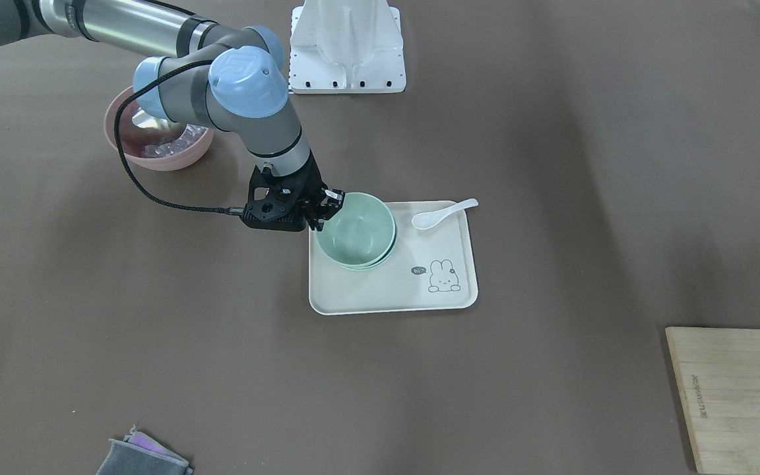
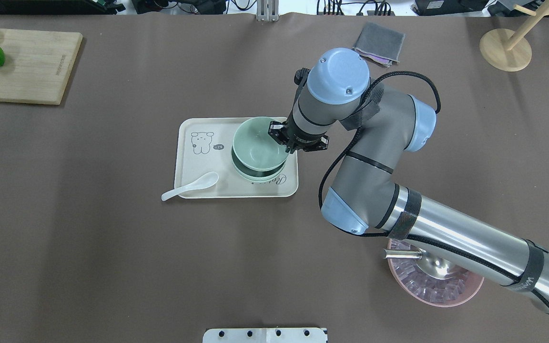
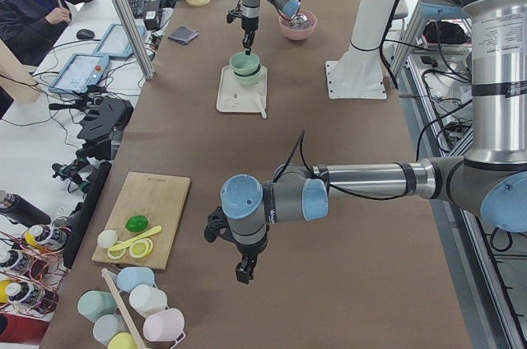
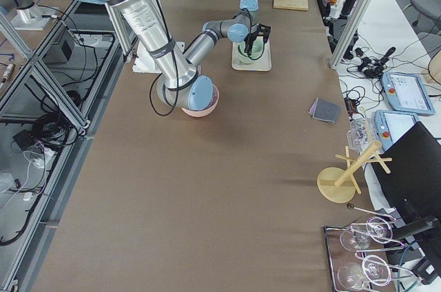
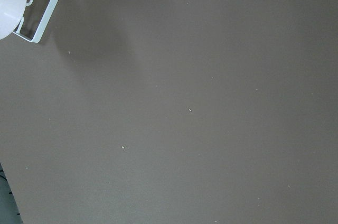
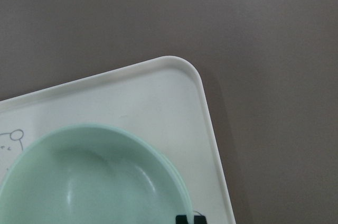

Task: Stack green bowls together

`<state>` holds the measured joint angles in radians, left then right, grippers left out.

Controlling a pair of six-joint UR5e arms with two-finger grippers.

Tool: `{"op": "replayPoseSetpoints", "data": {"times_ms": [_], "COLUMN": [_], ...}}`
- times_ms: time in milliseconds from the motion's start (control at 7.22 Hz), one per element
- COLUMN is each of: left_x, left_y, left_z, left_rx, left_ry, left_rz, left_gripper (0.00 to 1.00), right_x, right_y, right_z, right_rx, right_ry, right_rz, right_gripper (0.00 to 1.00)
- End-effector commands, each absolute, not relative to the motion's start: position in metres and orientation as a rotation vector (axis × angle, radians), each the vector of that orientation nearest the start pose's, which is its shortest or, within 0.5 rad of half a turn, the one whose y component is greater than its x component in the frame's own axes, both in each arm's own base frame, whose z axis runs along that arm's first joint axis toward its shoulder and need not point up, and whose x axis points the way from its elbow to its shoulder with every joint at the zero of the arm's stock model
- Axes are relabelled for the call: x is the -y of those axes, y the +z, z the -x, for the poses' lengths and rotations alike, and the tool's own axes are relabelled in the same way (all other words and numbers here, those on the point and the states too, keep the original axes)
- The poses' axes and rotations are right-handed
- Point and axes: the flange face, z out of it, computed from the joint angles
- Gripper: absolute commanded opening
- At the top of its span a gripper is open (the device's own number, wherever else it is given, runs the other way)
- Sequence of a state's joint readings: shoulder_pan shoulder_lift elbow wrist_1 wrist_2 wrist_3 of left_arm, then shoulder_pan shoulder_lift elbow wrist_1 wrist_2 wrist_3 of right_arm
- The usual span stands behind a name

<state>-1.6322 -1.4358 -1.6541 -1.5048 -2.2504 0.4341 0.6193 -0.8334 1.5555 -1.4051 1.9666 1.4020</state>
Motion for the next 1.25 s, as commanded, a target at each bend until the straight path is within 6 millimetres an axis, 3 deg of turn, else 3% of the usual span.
{"op": "replayPoseSetpoints", "data": {"times_ms": [0,1108], "left_x": [0.4190,0.4190], "left_y": [0.6935,0.6935], "left_z": [0.0966,0.0966], "left_rx": [-0.689,-0.689], "left_ry": [0.317,0.319], "left_rz": [-0.055,-0.056], "left_gripper": [0.98,0.98], "right_x": [0.4891,0.4804], "right_y": [0.1989,0.1996], "right_z": [0.5297,0.5377], "right_rx": [0.951,0.951], "right_ry": [0.236,0.220], "right_rz": [0.008,0.012], "right_gripper": [0.00,0.00]}}
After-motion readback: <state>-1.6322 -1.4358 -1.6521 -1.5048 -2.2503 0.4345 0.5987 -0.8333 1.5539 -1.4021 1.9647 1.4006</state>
